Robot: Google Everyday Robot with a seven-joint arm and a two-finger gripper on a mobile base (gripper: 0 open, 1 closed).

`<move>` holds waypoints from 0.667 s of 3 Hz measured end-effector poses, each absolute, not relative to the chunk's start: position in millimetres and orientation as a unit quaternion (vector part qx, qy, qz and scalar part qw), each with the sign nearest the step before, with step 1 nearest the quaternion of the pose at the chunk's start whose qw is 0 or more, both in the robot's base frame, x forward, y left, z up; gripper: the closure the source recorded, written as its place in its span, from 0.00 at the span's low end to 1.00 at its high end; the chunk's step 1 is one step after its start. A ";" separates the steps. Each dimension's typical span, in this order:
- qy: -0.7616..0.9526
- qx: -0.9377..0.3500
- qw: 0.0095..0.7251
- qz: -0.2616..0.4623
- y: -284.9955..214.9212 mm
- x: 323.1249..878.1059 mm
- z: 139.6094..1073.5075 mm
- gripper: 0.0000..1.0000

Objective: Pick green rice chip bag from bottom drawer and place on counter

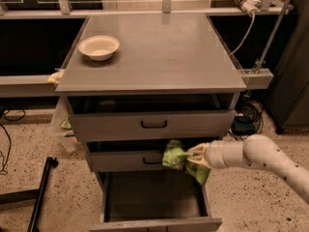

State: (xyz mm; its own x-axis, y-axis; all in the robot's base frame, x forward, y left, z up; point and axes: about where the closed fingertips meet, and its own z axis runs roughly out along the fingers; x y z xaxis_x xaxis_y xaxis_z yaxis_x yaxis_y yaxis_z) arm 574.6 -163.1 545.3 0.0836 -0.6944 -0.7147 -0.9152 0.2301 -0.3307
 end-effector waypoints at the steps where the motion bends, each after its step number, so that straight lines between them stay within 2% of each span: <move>1: 0.665 -0.592 0.445 0.098 -164.4 595.4 568.8 1.00; 2: 0.665 -0.592 0.444 0.098 -164.3 595.2 567.6 1.00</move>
Offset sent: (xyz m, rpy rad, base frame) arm 0.0205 -0.0010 0.0255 -0.0023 -0.0736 -0.0563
